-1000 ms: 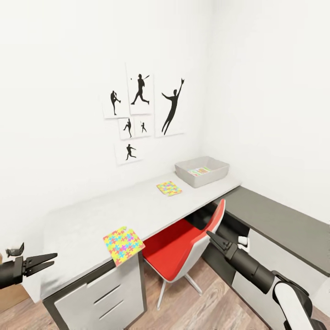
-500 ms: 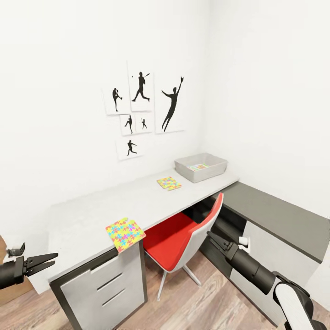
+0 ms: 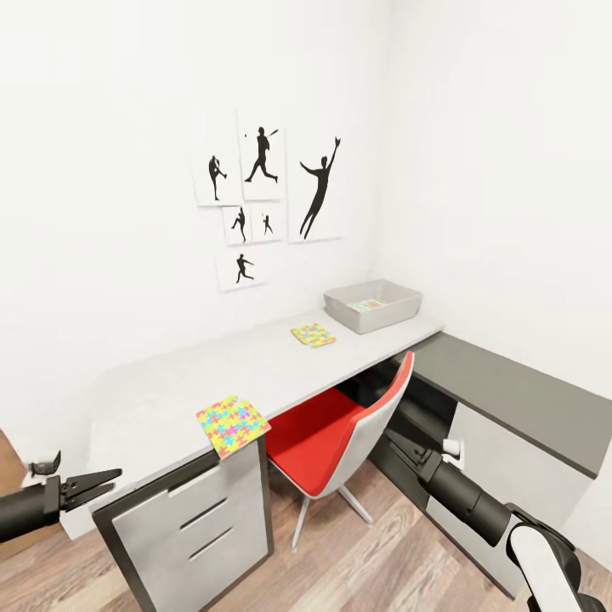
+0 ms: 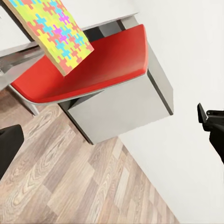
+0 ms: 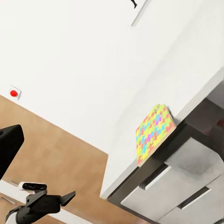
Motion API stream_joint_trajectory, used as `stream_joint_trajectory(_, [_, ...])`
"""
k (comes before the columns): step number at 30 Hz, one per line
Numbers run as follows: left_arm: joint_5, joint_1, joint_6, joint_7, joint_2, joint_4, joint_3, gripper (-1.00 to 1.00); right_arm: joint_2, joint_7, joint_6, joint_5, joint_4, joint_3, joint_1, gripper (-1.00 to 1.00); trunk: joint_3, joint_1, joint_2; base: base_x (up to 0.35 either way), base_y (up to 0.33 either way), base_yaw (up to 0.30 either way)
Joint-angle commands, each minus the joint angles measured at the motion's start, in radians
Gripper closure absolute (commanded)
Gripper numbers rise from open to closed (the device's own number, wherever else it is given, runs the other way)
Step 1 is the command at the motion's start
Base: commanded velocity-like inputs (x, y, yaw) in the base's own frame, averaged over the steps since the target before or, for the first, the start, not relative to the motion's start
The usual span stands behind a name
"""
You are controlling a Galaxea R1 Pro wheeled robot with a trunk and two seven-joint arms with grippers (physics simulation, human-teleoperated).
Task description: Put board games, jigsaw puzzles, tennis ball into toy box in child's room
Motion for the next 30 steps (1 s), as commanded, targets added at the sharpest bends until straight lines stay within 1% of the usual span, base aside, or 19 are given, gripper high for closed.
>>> stream_joint_trajectory(1, [-0.001, -0.001, 0.004, 0.007, -0.007, -0.006, 0.001, -1.00, 0.000, 0.001, 0.007, -0.004, 0.000, -0.001, -0.001, -1.00, -0.004, 0.004, -0.008, -0.003, 0.000, 0.000])
stream_joint_trajectory(3, [-0.001, -0.001, 0.003, 0.031, -0.022, -0.017, 0.000, -1.00, -0.001, 0.001, 0.007, -0.003, 0.000, -0.001, -0.001, -1.00, -0.011, 0.012, -0.022, -0.002, 0.000, 0.000])
stream_joint_trajectory(4, [-0.001, -0.001, 0.003, 0.058, -0.039, -0.024, 0.000, -1.00, -0.001, 0.001, 0.007, -0.003, 0.000, -0.001, -0.001, -1.00, -0.014, 0.015, -0.029, -0.001, 0.000, 0.000])
stream_joint_trajectory(6, [-0.001, -0.001, 0.003, 0.086, -0.062, -0.030, 0.000, -1.00, -0.001, 0.000, 0.007, -0.003, 0.000, -0.001, -0.001, -1.00, -0.020, 0.023, -0.043, 0.000, 0.000, 0.000])
stream_joint_trajectory(7, [-0.001, -0.001, 0.003, 0.113, -0.086, -0.034, 0.000, -1.00, -0.001, 0.000, 0.007, -0.002, 0.000, -0.001, -0.001, -1.00, -0.023, 0.027, -0.050, 0.000, 0.000, 0.000])
stream_joint_trajectory(10, [-0.001, -0.002, 0.003, 0.147, -0.127, -0.038, 0.000, -1.00, -0.001, 0.000, 0.007, -0.002, 0.000, -0.002, -0.001, -1.00, -0.033, 0.038, -0.071, 0.000, 0.000, 0.000])
stream_joint_trajectory(11, [-0.001, -0.007, 0.003, 0.168, -0.157, -0.040, 0.000, -1.00, -0.001, 0.000, 0.007, -0.002, 0.000, -0.002, -0.001, -1.00, -0.036, 0.042, -0.078, 0.000, 0.000, 0.000])
stream_joint_trajectory(12, [-0.001, -0.007, 0.003, 0.168, -0.157, -0.040, 0.000, -1.00, -0.001, 0.000, 0.007, -0.002, 0.000, -0.002, -0.001, -1.00, -0.039, 0.046, -0.085, 0.000, 0.000, 0.000])
stream_joint_trajectory(13, [-0.001, -0.011, 0.003, 0.179, -0.171, -0.040, 0.000, -1.00, -0.001, 0.000, 0.007, -0.002, 0.000, -0.002, -0.001, -1.00, -0.042, 0.050, -0.092, 0.000, 0.000, 0.000])
stream_joint_trajectory(14, [-0.001, -0.020, 0.003, 0.205, -0.200, -0.041, 0.000, -1.00, -0.002, 0.000, 0.007, -0.002, 0.000, -0.003, -0.001, -1.00, -0.045, 0.054, -0.099, 0.000, 0.000, 0.000])
stream_joint_trajectory(20, [0.000, -0.038, 0.003, 0.312, -0.282, -0.042, 0.000, -1.00, -0.003, 0.000, 0.007, -0.003, 0.000, -0.003, -0.001, -1.00, -0.064, 0.077, -0.141, 0.000, 0.000, 0.000])
stream_joint_trajectory(21, [0.000, -0.042, 0.002, 0.351, -0.313, -0.042, 0.000, -1.00, -0.003, 0.000, 0.007, -0.003, 0.001, -0.003, -0.001, -1.00, -0.067, 0.081, -0.148, 0.000, 0.000, 0.000])
stream_joint_trajectory(23, [0.000, -0.047, 0.000, 0.394, -0.349, -0.042, -0.001, -1.00, -0.003, 0.000, 0.007, -0.003, 0.001, -0.003, -0.001, -1.00, -0.073, 0.088, -0.162, 0.000, 0.000, 0.000])
stream_joint_trajectory(25, [0.000, -0.053, -0.002, 0.441, -0.393, -0.042, -0.001, -1.00, -0.003, -0.001, 0.007, -0.003, 0.001, -0.003, -0.001, -1.00, -0.080, 0.096, -0.176, 0.000, 0.000, 0.000])
stream_joint_trajectory(30, [-0.001, -0.073, -0.007, 0.587, -0.519, -0.042, -0.010, -1.00, -0.003, -0.001, 0.007, -0.004, 0.001, -0.004, -0.001, -1.00, -0.095, 0.115, -0.211, 0.000, 0.000, 0.000])
